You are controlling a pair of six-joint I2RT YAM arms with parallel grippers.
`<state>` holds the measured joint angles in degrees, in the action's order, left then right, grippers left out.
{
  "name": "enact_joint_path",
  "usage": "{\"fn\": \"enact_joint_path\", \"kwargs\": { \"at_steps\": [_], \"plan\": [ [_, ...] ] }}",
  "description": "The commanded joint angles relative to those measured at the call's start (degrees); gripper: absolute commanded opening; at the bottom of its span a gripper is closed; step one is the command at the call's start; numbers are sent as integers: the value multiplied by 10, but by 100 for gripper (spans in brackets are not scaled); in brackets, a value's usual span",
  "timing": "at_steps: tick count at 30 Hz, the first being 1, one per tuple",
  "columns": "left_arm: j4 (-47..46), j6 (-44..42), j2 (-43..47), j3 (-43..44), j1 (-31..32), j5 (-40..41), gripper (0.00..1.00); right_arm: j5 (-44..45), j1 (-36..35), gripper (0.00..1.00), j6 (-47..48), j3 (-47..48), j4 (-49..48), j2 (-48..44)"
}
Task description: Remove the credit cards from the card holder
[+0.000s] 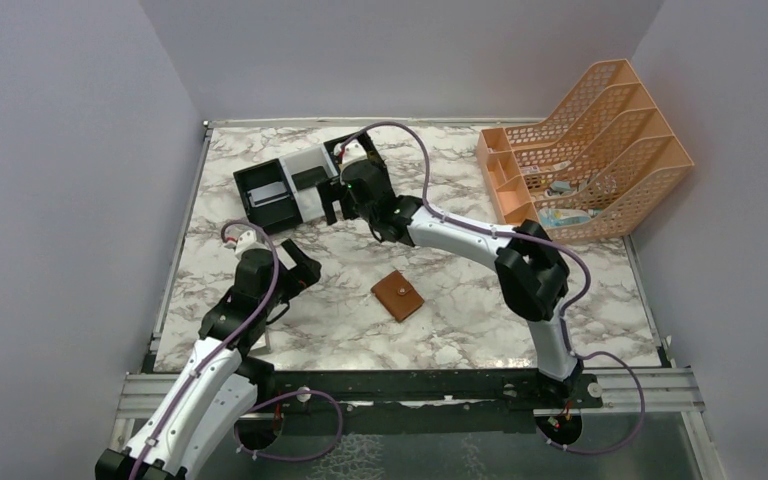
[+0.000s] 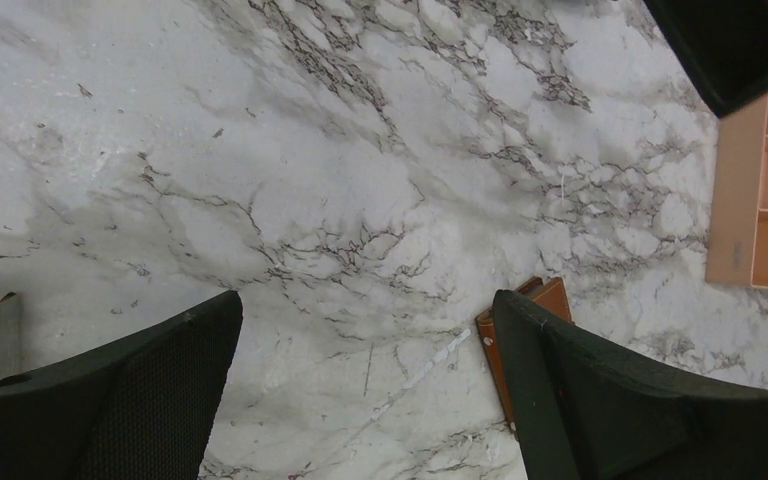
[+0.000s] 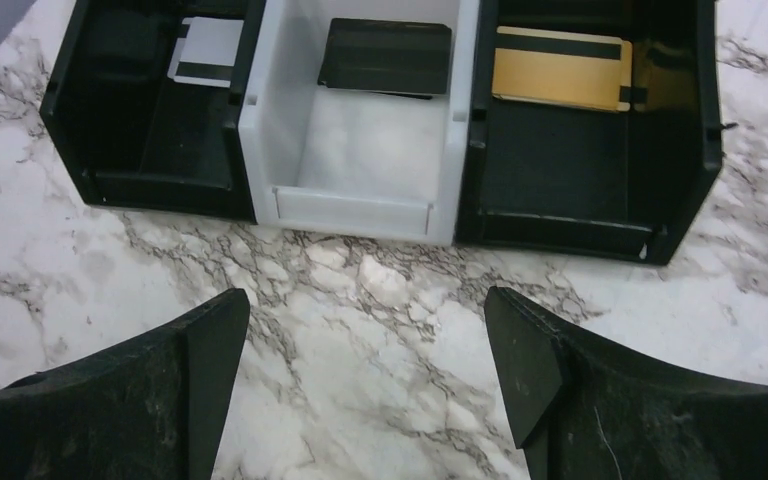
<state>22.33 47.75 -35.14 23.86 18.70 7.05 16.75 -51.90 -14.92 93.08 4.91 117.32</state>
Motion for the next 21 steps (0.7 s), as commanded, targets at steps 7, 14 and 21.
{"fn": "enact_joint_path", "kwargs": {
  "at_steps": [7,14,21],
  "plan": [
    [39,-20,52,40,-2,40,99,37,25,80,-4,149,32,118],
    [43,-19,55,42,-3,25,99,-45,55,70,8,216,45,172],
    [44,-22,49,47,-3,14,99,-67,60,61,16,310,92,237]
  ]
}}
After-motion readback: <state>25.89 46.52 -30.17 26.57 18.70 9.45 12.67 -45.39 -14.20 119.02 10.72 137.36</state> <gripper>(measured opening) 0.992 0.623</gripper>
